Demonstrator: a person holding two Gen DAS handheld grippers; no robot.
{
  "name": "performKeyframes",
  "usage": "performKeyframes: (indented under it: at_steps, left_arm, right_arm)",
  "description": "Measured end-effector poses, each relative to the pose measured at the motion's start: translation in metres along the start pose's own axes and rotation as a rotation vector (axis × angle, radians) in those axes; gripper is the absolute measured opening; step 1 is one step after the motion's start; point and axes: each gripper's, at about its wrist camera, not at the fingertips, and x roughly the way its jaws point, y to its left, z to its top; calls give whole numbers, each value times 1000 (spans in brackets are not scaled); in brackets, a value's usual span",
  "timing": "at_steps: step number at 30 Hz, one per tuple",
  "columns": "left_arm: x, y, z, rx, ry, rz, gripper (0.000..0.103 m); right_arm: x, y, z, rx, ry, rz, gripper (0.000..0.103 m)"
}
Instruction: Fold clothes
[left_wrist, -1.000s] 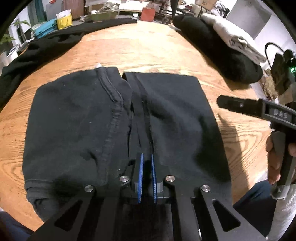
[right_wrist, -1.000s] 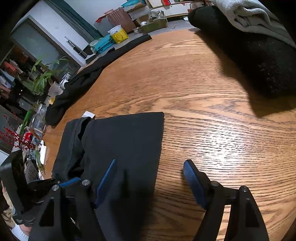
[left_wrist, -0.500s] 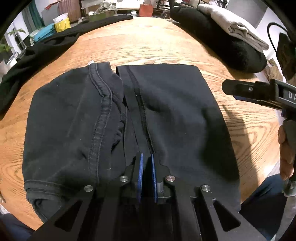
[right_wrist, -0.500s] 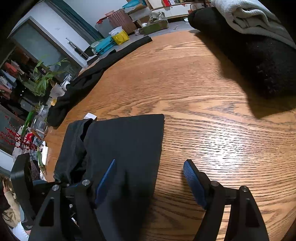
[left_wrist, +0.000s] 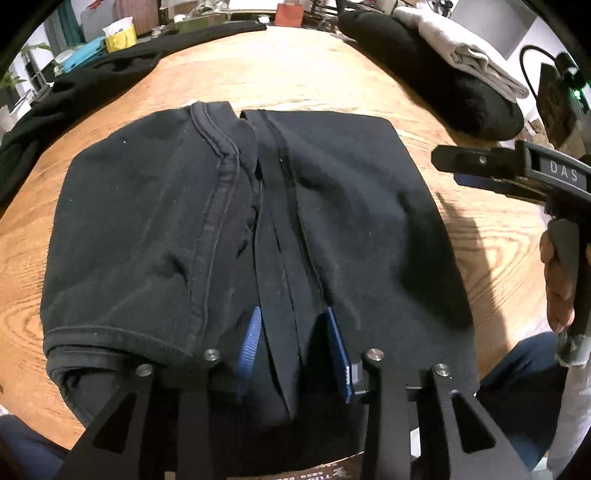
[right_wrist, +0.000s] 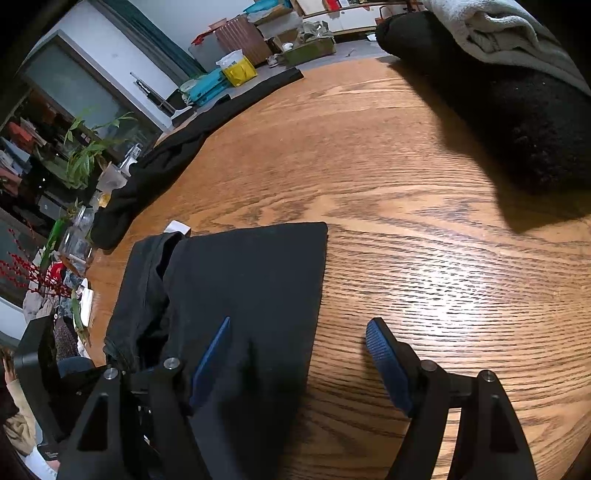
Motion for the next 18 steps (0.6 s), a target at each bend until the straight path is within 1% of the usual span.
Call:
performKeyframes:
  at_steps: [7, 12, 16, 18]
  left_arm:
    - [-7, -4, -5, 6, -16, -18, 38]
    - [-18, -3, -8, -9, -70, -22, 38]
    - [-18, -8, -9, 7, -69, -12, 38]
    - [-15, -9, -10, 11, -53, -15, 38]
  right_arm:
    - [3, 0, -2, -2, 8, -8, 78]
    - [3, -1, -2, 2, 8, -9, 78]
    - [4, 0, -2, -2, 9, -8, 78]
    - [4, 0, -1, -3, 10, -8, 78]
